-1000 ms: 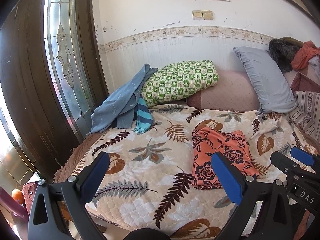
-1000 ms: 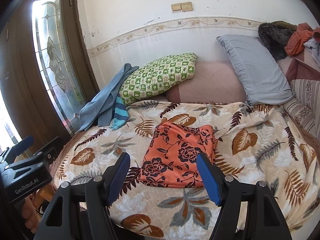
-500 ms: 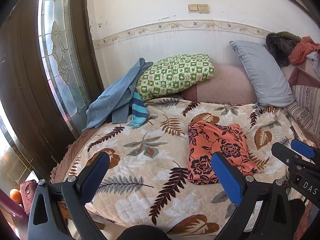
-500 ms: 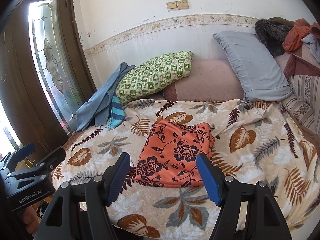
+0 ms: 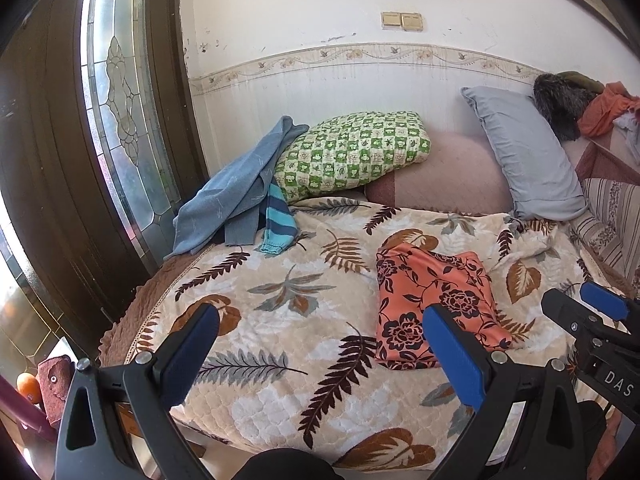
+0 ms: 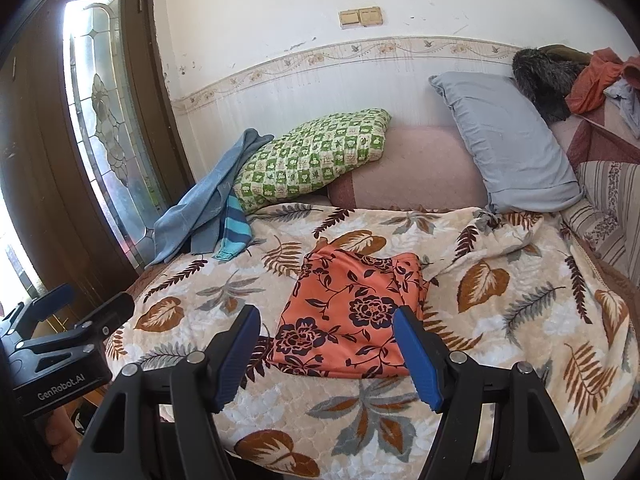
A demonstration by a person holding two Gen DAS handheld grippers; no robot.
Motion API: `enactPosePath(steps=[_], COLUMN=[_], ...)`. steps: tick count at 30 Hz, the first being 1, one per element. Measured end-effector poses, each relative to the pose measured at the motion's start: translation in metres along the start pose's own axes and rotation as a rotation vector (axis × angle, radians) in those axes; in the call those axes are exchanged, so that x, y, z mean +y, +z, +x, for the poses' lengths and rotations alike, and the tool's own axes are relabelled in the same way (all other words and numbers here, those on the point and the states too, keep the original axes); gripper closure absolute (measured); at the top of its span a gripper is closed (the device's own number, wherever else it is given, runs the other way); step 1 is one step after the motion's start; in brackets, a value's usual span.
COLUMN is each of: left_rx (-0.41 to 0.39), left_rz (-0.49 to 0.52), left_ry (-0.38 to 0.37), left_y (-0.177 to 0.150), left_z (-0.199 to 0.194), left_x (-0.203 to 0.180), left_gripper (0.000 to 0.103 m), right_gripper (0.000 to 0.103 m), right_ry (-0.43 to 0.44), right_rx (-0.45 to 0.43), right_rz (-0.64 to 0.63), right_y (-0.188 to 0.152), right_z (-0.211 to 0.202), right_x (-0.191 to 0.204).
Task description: Fold small clothes
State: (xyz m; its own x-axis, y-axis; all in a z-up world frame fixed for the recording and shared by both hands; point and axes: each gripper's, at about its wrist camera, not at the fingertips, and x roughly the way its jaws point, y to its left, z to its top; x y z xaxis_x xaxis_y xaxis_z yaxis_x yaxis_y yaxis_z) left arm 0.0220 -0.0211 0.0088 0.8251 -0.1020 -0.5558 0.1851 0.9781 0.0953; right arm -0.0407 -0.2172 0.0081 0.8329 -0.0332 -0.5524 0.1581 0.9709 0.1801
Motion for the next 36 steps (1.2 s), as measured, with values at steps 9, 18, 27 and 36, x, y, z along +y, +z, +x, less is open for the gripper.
enactPosePath(steps=[9,18,27,36], left_rx=[-0.022,-0.038,-0.063,-0.069], left_rz=[-0.031,-0.042,-0.023,-0.018], left_ry=[-0.002,-0.012,-0.028,-0.041], left_y=[0.003,0.009,0.014,0.016], left_z=[-0.01,-0.018,-0.028,-0.032], left_x=[0.014,0.017,0.011,0.009], left_gripper=[0.002,0.002,0.002,0.002], right_gripper=[0.031,0.031,0.031,0.031], right_ry=[0.008,0.007,0.004,0.012], right_rx=[-0.021,-0.042,-0.065,-0.061], right_rz=[-0.041,-0.062,-0.054,-0.039], right_y=[0.007,0.013,0.018,0.016], right_z=[-0.011,-0.022,-0.03,-0.027], right_x=[0.018,0.025,0.021,0.018])
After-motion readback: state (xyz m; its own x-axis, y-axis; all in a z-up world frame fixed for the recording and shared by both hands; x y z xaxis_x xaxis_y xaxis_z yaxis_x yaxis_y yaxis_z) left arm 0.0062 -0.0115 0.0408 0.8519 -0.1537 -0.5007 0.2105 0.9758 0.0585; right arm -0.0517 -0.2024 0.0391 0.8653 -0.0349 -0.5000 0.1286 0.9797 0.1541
